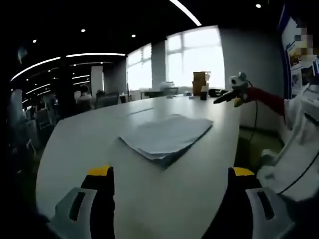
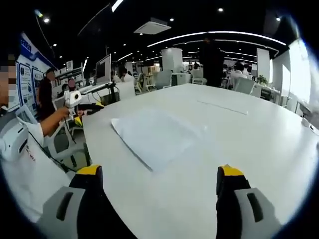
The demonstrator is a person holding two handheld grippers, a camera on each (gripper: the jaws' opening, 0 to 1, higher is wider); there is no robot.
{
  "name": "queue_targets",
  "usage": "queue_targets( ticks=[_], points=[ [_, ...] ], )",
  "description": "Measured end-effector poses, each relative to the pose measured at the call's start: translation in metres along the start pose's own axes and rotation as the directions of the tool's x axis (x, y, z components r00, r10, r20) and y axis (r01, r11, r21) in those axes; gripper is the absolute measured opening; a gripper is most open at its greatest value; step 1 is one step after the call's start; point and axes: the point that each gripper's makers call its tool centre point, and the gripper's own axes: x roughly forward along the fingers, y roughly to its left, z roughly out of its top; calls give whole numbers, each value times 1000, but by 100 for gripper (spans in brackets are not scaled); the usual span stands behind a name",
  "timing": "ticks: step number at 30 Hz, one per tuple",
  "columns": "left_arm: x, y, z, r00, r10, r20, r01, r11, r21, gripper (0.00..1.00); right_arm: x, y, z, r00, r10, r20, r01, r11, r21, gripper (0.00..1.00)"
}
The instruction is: Organize the stack of printing papers by aligning and flattening the scattered papers on the table
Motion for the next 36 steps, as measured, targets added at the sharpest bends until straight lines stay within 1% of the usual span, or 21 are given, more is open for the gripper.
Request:
queue_targets(
  ticks=[2, 4, 7, 9, 11, 16, 18, 20, 22, 24, 26, 27, 28, 32, 36],
  points=[
    [-1, -1, 1, 1000, -2, 1, 2, 1000, 10, 97, -3, 1, -5, 1000, 1, -11, -1, 1000, 11, 90],
    [-2, -1, 2, 1000, 1, -1, -1, 1000, 3, 97, -7, 1, -8, 1000, -7, -26, 7, 1000, 13, 90],
    [-6, -3, 1, 1000, 1, -11, -1, 1000, 4, 97, -18, 0, -9, 999, -28, -18, 28, 999, 18, 90],
    [-11, -6, 2, 1000, 4, -10, -3, 1000, 7, 97, -26, 2, -10, 999, -30, -12, 30, 999, 19, 90],
    [-17, -9, 4, 1000, 5, -10, -5, 1000, 5, 97, -36, 0, -12, 998, -63, -6, 63, 997, 49, 90],
    [-30, -17, 7, 1000, 5, -7, -5, 1000, 6, 97, -53, 3, -17, 996, -85, -6, 86, 996, 39, 90],
    [-34, -22, 7, 1000, 2, -17, -2, 1000, 9, 97, -59, 6, -18, 996, -88, -3, 88, 995, 42, 90],
    [-40, -27, 7, 1000, 2, -26, -1, 1000, 23, 97, -62, 9, -18, 996, -93, 4, 93, 995, 42, 90],
    [-46, -32, 7, 999, -8, -35, 9, 1000, 17, 97, -66, 13, -19, 996, -94, 7, 94, 995, 35, 90],
    [-53, -36, 4, 998, -12, -57, 13, 1000, 14, 97, -69, 16, -20, 995, -95, 2, 95, 995, 31, 90],
    [-59, -40, 3, 998, -13, -64, 14, 1000, 12, 97, -72, 20, -22, 995, -96, -1, 96, 995, 29, 90],
    [-61, -41, 1, 997, -15, -81, 16, 1000, 11, 97, -73, 22, -23, 995, -96, -6, 96, 995, 25, 90],
    [-64, -43, 1, 996, -17, -88, 19, 1000, 23, 97, -74, 24, -24, 995, -99, -9, 99, 995, 21, 90],
    [-69, -42, 5, 996, -11, -85, 13, 1000, 20, 97, -78, 26, -23, 995, -101, 7, 101, 994, 28, 90],
    [-74, -46, 4, 996, -17, -91, 19, 1000, 16, 97, -79, 28, -25, 994, -107, -1, 107, 994, 27, 90]
  ],
)
